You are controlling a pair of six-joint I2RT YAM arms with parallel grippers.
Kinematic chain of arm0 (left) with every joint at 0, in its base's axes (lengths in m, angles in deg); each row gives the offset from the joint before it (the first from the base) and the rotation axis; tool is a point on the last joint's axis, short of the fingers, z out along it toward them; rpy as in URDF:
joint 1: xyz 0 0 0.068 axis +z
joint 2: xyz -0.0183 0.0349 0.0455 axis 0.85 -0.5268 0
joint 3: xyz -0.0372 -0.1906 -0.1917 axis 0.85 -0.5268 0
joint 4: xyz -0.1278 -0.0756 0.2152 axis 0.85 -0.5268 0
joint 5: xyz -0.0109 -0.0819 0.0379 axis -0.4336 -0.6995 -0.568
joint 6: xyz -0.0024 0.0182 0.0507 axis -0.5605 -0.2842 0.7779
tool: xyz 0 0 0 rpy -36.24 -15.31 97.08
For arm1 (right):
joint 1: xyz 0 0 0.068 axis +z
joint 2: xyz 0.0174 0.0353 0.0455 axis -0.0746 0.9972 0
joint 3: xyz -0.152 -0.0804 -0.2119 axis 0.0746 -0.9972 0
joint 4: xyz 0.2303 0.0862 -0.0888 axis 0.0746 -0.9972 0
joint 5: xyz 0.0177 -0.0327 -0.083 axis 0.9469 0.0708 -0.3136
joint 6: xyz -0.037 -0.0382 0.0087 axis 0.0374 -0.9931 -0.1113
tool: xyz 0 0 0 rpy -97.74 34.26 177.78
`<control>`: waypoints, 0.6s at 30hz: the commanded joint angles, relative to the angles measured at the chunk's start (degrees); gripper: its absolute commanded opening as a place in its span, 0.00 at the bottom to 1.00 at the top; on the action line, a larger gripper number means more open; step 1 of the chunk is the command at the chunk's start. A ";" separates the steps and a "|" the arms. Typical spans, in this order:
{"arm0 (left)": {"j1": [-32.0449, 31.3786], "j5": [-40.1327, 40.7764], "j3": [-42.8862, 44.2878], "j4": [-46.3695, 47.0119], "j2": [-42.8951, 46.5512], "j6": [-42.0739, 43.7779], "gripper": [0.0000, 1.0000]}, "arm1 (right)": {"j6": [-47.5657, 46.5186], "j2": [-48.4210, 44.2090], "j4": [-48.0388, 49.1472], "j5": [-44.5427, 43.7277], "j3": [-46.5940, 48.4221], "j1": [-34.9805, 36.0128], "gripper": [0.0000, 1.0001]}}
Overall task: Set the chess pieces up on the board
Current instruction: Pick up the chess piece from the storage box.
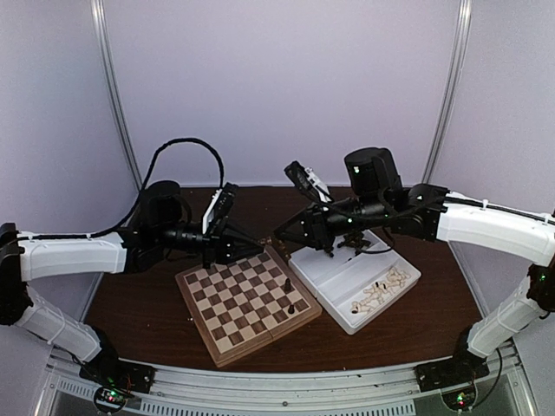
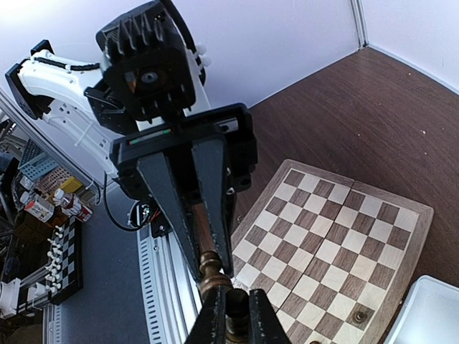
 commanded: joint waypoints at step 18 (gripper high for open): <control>-9.04 41.20 27.69 -69.85 -10.48 20.15 0.00 | -0.81 -10.63 -2.96 -20.31 -10.44 -2.32 0.07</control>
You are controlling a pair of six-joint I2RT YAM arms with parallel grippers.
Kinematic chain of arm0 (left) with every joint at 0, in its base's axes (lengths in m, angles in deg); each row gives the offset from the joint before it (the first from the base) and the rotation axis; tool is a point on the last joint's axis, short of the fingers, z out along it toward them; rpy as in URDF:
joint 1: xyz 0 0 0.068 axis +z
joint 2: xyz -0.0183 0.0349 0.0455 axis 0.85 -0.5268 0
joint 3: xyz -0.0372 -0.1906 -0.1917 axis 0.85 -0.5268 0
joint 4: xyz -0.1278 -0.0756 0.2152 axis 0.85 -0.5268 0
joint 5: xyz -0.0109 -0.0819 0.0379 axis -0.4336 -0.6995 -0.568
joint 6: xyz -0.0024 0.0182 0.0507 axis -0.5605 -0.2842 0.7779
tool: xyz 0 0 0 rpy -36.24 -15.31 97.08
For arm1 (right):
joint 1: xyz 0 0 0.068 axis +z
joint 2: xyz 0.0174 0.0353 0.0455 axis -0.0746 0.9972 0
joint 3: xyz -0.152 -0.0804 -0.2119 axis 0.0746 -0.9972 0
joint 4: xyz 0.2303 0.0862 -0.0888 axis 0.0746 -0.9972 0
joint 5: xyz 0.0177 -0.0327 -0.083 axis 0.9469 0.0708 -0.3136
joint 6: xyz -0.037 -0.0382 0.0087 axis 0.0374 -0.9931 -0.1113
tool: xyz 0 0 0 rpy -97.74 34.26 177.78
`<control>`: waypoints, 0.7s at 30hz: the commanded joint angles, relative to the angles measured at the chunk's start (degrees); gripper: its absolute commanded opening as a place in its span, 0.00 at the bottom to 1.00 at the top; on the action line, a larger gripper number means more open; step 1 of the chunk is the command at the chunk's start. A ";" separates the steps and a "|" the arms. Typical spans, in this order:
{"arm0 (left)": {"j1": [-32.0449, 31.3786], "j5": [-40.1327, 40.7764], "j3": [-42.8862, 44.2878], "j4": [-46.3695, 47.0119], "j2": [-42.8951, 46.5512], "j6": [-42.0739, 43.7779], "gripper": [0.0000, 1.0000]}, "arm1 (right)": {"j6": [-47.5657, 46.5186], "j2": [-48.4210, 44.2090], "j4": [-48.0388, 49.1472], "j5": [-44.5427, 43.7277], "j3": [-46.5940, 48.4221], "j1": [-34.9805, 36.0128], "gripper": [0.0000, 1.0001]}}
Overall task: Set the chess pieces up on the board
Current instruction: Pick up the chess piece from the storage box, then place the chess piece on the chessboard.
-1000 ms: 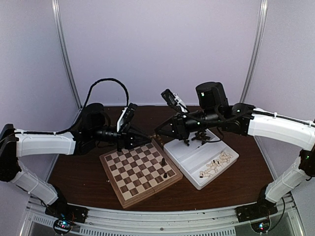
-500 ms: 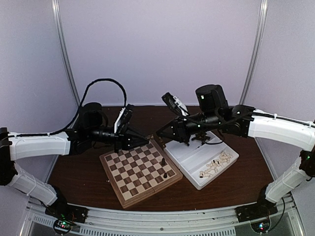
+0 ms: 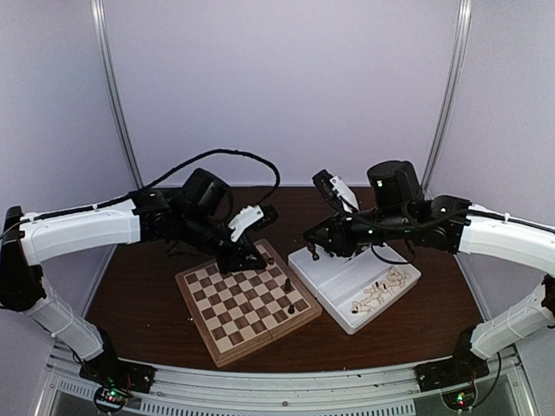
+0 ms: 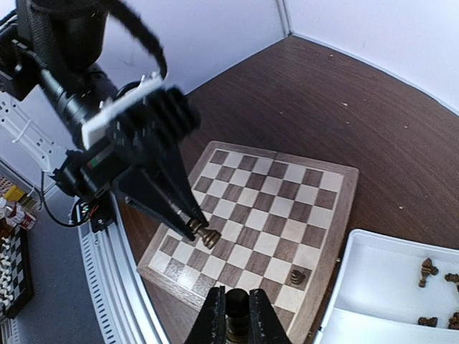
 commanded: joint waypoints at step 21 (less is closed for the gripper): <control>-7.39 21.86 37.05 -52.02 -34.09 -1.15 0.00 | 4.74 -14.48 -2.05 -19.67 -11.10 -5.82 0.05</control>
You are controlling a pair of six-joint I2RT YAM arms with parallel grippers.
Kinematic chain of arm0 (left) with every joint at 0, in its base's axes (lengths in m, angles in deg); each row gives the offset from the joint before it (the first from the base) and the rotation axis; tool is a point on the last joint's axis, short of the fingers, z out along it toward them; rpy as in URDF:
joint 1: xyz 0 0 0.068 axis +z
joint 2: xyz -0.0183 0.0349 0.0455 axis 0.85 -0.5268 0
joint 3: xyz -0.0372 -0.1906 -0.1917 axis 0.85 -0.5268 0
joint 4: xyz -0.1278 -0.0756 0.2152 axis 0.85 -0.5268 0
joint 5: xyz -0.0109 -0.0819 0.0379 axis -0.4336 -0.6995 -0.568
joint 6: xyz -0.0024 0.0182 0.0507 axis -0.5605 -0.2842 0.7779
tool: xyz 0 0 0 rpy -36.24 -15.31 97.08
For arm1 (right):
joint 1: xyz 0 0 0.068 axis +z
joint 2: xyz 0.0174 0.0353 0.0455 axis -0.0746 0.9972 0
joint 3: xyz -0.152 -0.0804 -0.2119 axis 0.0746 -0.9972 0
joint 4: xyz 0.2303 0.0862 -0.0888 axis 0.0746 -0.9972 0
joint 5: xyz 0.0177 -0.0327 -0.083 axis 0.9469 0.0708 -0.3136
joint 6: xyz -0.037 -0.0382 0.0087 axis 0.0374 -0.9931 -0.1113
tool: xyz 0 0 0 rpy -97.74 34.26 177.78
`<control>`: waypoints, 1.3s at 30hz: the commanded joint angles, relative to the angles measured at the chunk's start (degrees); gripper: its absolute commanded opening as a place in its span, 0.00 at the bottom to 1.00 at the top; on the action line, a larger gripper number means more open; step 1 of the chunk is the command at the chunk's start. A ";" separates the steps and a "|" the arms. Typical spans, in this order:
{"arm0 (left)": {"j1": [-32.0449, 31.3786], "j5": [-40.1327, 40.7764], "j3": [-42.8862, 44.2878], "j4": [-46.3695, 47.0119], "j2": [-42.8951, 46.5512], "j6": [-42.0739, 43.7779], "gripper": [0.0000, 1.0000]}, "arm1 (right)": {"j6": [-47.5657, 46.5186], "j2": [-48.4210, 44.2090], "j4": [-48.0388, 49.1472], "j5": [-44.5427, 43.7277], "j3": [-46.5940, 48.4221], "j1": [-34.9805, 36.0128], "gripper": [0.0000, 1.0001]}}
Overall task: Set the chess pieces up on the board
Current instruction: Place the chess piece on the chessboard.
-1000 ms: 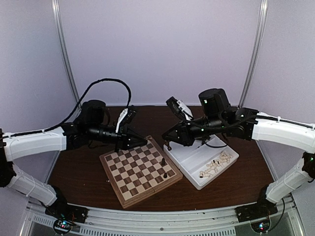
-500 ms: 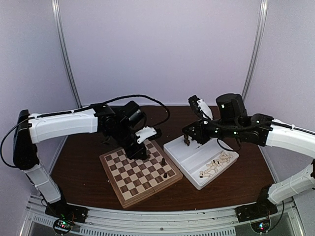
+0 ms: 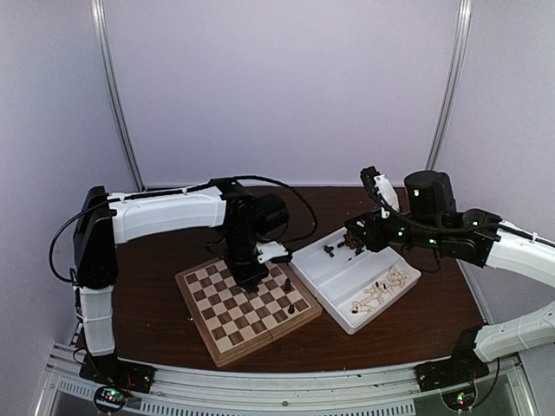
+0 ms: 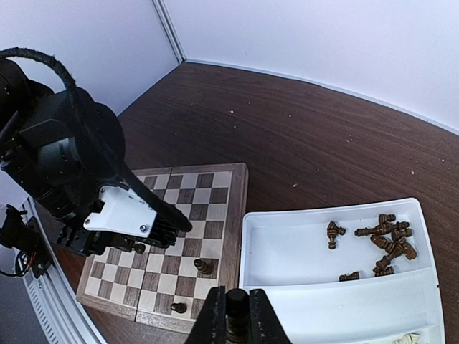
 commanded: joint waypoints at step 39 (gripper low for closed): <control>-6.34 2.54 30.22 -14.76 -24.86 0.43 0.08 | 0.32 -6.16 -0.96 -1.73 -3.39 -2.09 0.05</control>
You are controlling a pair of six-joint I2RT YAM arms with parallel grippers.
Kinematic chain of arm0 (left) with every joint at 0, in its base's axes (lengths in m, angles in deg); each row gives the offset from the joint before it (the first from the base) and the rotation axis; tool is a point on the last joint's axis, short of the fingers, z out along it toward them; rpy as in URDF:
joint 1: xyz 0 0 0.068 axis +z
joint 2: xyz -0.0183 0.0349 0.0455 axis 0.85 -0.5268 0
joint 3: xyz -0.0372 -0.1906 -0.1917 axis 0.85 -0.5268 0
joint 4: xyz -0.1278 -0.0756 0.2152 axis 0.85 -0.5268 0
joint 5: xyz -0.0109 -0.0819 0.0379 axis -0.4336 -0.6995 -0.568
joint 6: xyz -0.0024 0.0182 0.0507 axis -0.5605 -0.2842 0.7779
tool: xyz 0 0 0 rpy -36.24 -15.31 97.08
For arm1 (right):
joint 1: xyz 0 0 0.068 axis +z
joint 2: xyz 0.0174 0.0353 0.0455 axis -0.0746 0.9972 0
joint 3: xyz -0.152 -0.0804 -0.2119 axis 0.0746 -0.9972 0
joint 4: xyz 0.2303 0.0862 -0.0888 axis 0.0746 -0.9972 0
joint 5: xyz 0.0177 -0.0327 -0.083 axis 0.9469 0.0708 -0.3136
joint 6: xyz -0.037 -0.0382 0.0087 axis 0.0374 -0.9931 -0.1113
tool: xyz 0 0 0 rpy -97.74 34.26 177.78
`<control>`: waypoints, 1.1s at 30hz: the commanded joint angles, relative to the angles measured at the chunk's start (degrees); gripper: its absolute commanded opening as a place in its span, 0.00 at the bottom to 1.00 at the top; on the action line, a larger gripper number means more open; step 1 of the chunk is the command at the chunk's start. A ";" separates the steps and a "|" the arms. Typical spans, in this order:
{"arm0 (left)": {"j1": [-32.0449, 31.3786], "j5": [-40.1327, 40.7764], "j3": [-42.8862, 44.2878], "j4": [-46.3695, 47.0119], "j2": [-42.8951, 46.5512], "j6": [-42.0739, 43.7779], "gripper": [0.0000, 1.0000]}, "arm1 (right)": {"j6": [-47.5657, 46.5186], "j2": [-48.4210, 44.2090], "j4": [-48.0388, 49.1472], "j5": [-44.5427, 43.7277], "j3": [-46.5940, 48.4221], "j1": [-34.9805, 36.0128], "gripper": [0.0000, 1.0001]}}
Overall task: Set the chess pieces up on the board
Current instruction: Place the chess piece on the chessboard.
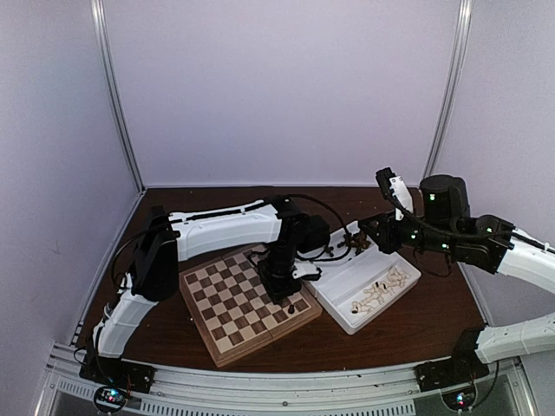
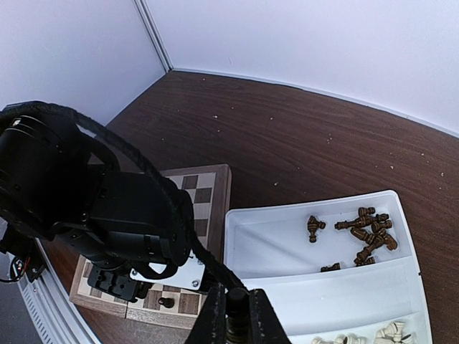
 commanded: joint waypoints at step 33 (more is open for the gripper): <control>-0.17 -1.65 4.23 -0.98 -3.31 0.54 0.28 | 0.35 -0.99 0.37 -0.06 -0.71 -0.85 0.05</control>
